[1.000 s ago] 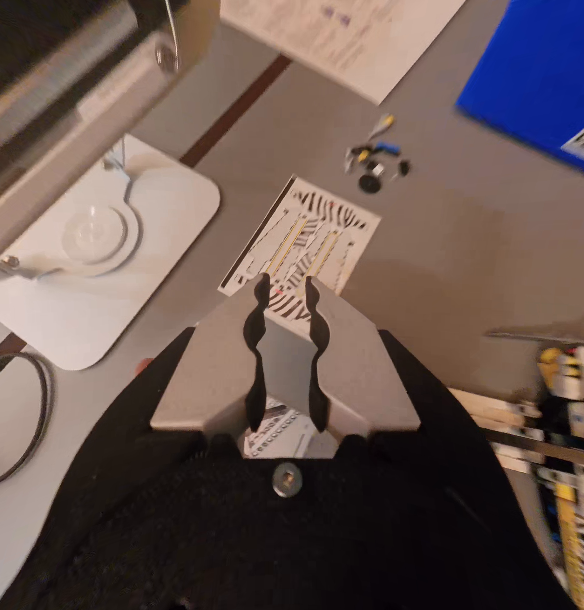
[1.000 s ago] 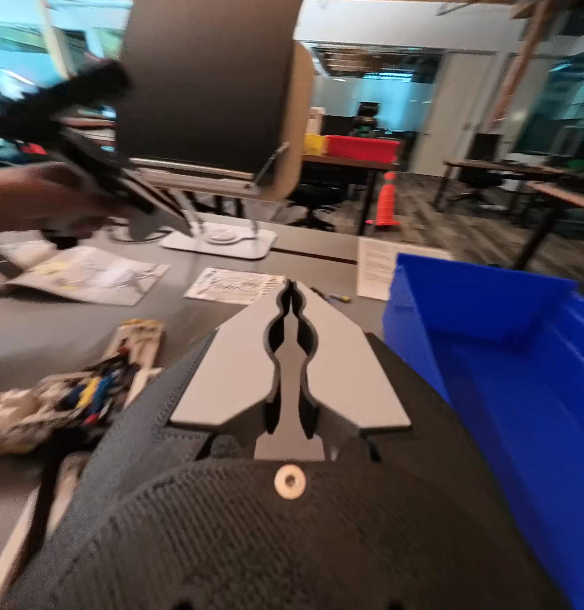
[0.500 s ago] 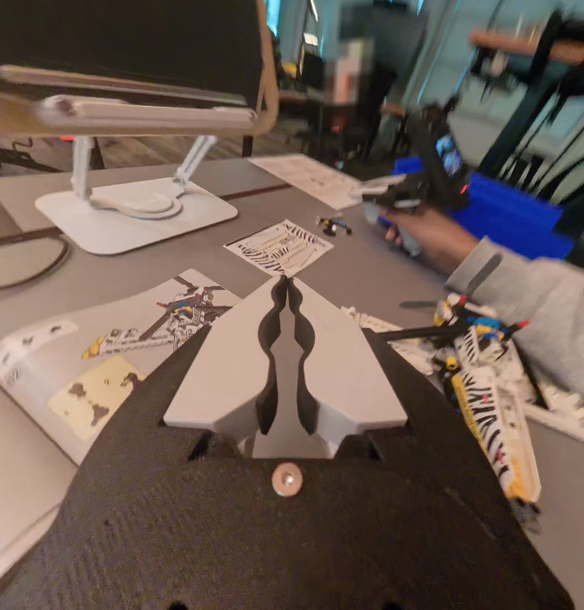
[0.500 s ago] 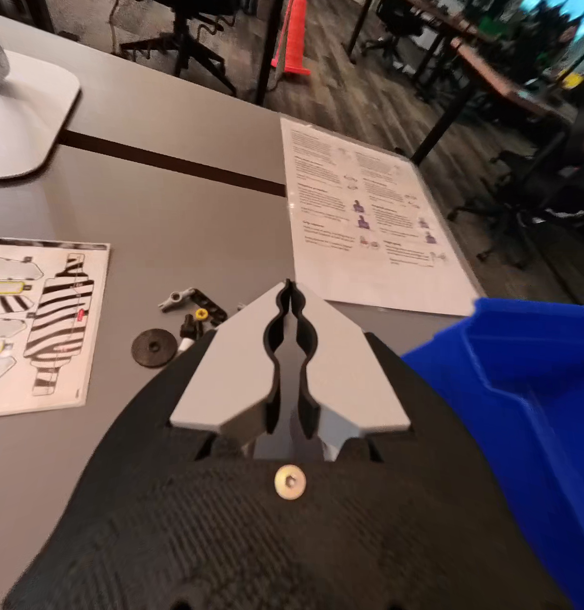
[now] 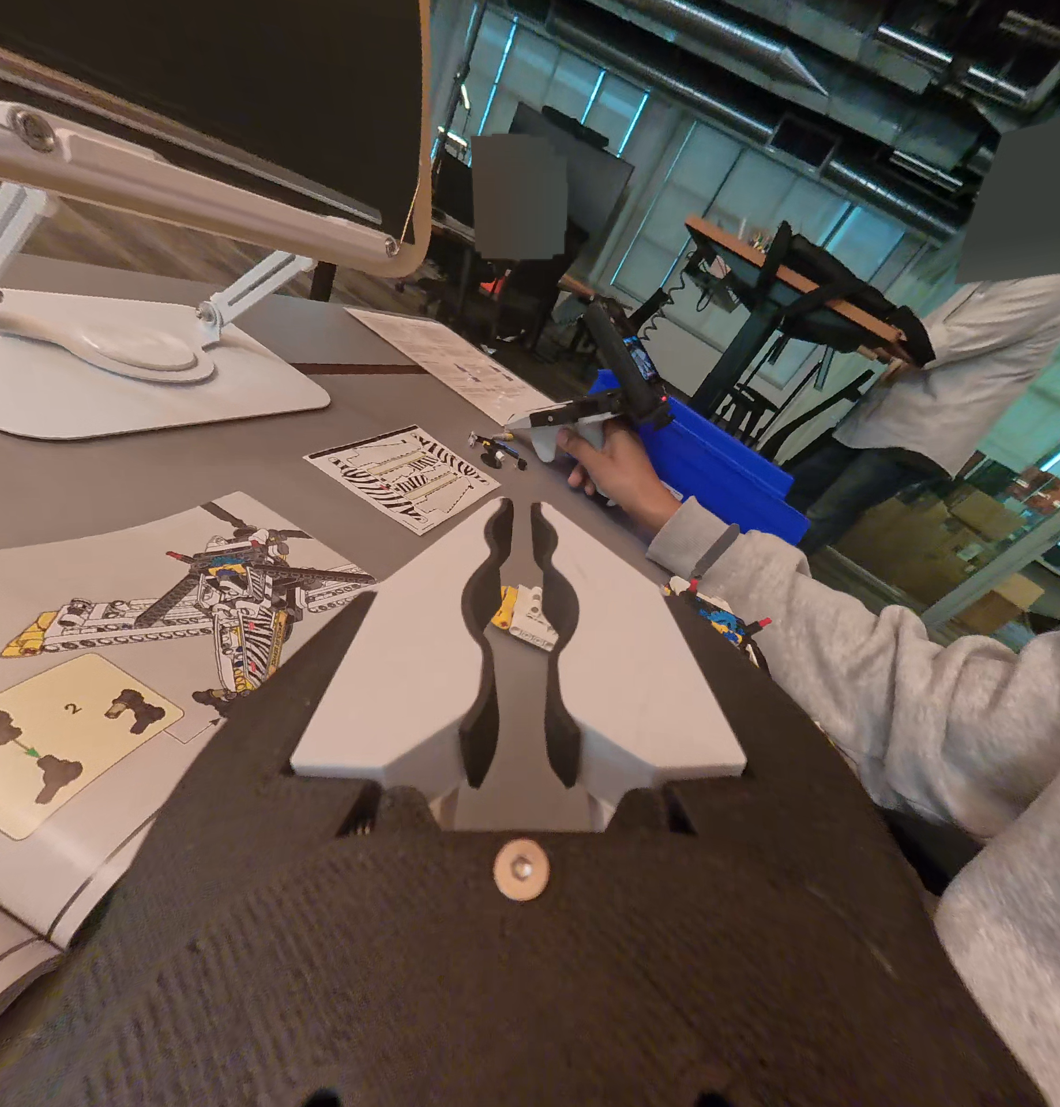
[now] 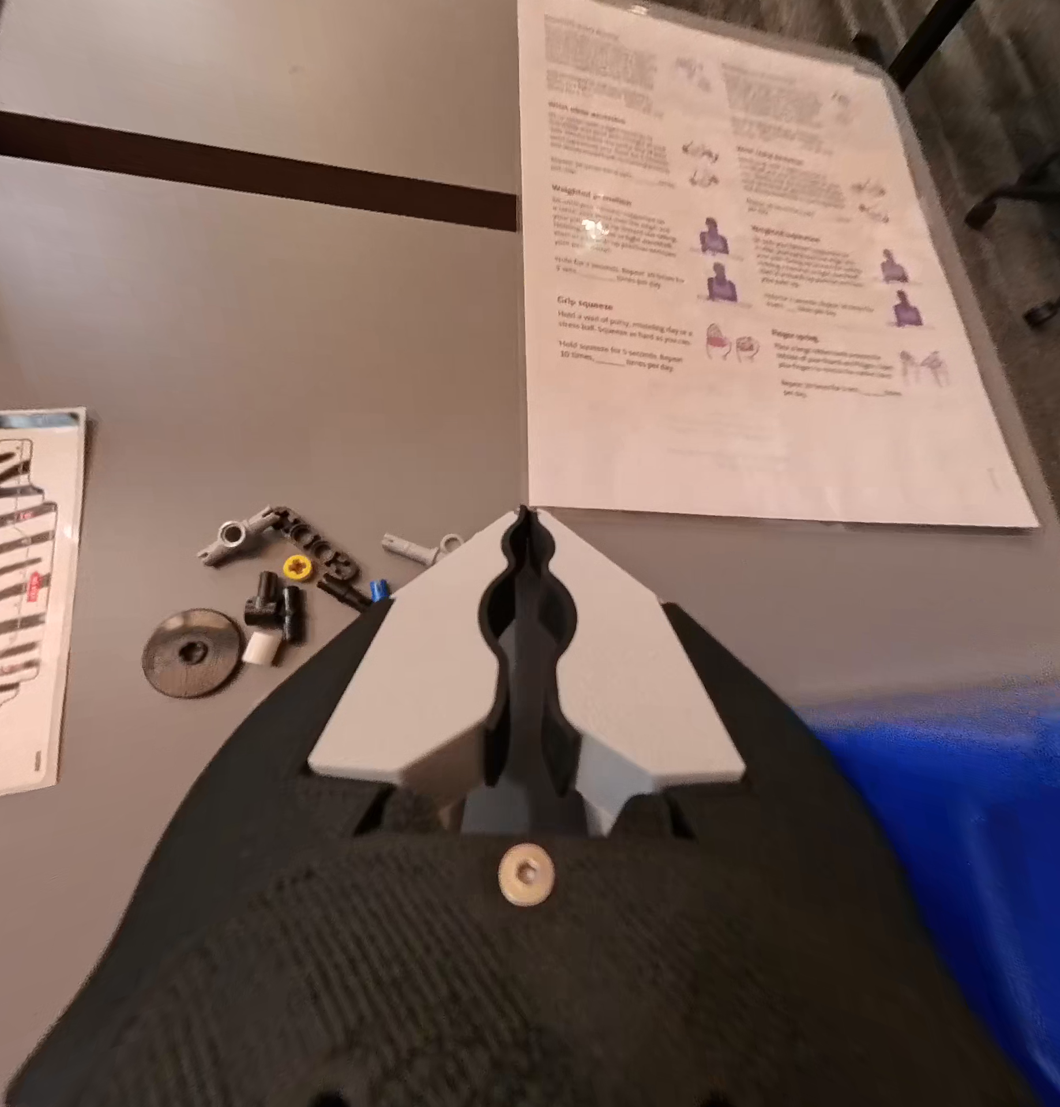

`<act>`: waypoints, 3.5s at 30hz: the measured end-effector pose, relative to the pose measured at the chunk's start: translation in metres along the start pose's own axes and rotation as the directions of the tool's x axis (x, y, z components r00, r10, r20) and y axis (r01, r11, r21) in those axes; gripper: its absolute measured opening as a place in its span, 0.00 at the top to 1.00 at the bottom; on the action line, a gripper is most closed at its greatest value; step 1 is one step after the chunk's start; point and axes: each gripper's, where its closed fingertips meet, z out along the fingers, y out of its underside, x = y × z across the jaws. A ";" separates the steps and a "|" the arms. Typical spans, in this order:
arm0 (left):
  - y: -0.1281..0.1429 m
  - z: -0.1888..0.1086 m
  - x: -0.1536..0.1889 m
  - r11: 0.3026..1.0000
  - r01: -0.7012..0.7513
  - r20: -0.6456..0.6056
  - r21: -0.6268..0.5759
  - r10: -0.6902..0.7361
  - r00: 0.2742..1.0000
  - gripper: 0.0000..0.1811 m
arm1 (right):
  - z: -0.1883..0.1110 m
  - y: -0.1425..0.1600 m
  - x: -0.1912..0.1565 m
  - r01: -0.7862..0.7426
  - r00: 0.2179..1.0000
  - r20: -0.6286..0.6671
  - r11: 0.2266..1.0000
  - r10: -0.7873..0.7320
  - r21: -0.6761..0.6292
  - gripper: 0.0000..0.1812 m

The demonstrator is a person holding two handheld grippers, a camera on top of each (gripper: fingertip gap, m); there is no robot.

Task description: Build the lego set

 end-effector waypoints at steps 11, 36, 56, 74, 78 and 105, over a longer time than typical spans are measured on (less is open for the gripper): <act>0.019 0.008 -0.010 0.997 -0.022 0.028 -0.072 0.024 0.999 0.97 | -0.007 0.003 -0.027 -0.014 0.986 0.169 1.000 0.015 -0.004 1.00; 0.035 0.016 -0.008 0.992 -0.012 0.000 -0.125 0.012 1.000 0.96 | -0.001 -0.006 -0.034 -0.052 0.959 0.278 0.999 0.049 0.006 1.00; 0.040 0.017 -0.009 0.989 -0.004 -0.002 -0.150 0.004 1.000 0.95 | -0.009 -0.005 -0.032 -0.013 0.971 0.240 0.999 0.005 0.034 0.97; 0.045 0.018 -0.015 0.985 0.020 0.002 -0.169 -0.020 1.000 0.95 | -0.038 0.010 -0.066 0.033 0.918 0.395 0.999 -0.019 -0.028 0.97; 0.046 0.018 -0.016 0.985 0.023 0.003 -0.173 -0.023 1.000 0.95 | -0.037 0.012 -0.063 0.020 0.920 0.393 0.999 -0.004 -0.038 0.97; 0.054 0.020 -0.019 0.978 0.037 0.005 -0.204 -0.036 0.999 0.94 | -0.043 0.026 -0.021 0.071 0.992 0.115 0.984 -0.052 -0.166 0.93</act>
